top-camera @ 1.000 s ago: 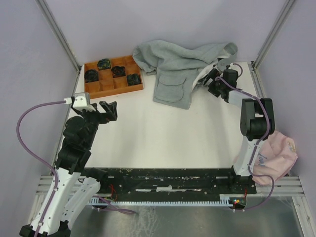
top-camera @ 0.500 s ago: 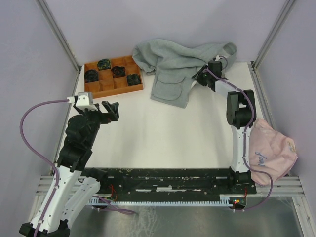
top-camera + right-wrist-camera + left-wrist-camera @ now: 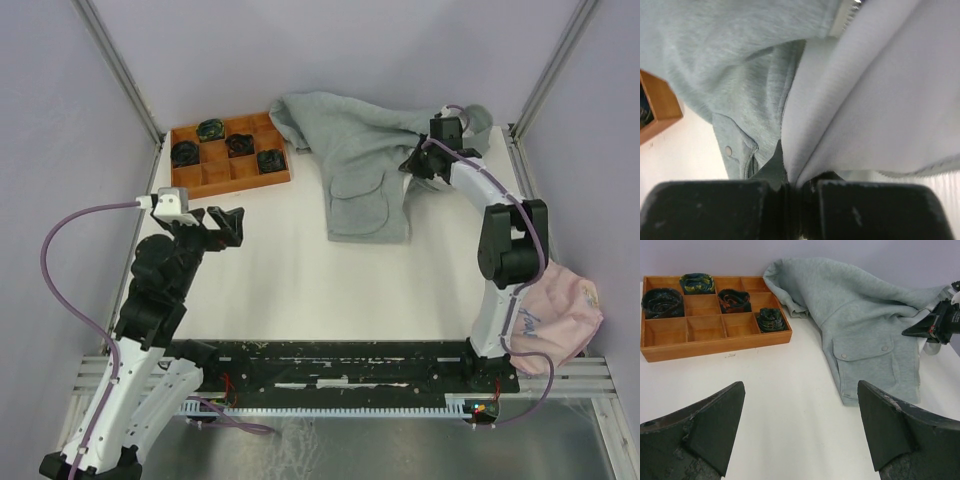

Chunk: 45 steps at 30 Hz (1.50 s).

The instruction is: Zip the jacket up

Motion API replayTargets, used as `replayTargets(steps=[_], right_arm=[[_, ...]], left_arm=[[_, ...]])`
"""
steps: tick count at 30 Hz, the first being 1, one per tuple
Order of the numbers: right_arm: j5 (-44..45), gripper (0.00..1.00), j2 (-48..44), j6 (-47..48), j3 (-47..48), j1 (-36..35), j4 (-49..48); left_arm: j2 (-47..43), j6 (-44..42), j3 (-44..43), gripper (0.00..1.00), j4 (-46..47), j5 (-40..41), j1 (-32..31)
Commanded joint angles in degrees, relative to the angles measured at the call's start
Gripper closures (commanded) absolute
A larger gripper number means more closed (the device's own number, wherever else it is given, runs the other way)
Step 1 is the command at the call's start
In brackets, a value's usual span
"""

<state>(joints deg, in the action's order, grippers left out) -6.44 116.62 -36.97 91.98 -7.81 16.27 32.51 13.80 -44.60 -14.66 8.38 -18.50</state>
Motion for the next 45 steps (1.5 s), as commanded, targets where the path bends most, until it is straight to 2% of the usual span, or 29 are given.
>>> replayTargets(steps=[1,7,13,19,23,27,34,45], right_arm=[[2.72,1.0,-11.64,4.39,-1.82,-3.36,5.01],[3.71,1.0,-21.33,6.45,-7.98,-8.29,10.28],[-1.02,1.0,-29.25,7.3,-12.73,-11.34,11.96],[-4.19,1.0,-34.0,8.54,-15.54,-12.5,13.58],[-5.09,1.0,-36.65,7.08,-19.07,-13.69,10.91],[-6.07,1.0,-37.78,5.64,-22.06,-15.08,7.91],[-6.83,1.0,-36.75,5.4,-24.36,-16.97,6.0],[-6.7,1.0,-33.43,5.23,-27.75,-18.19,3.42]], left_arm=[[0.95,3.83,-1.81,0.01,1.06,-2.6,-0.31],[4.34,11.47,-1.51,0.0,-1.58,-8.09,-0.31],[11.57,16.94,0.35,0.0,-2.89,-14.23,-0.39],[14.86,23.45,8.39,0.0,6.04,-18.71,-0.75],[17.51,29.53,14.8,0.0,15.1,-22.24,-2.67],[21.68,30.56,16.11,0.0,19.72,-20.23,-8.77],[30.48,32.25,16.96,0.0,30.57,-18.61,-15.64],[40.55,26.47,8.23,0.0,30.98,-10.39,-28.95]])
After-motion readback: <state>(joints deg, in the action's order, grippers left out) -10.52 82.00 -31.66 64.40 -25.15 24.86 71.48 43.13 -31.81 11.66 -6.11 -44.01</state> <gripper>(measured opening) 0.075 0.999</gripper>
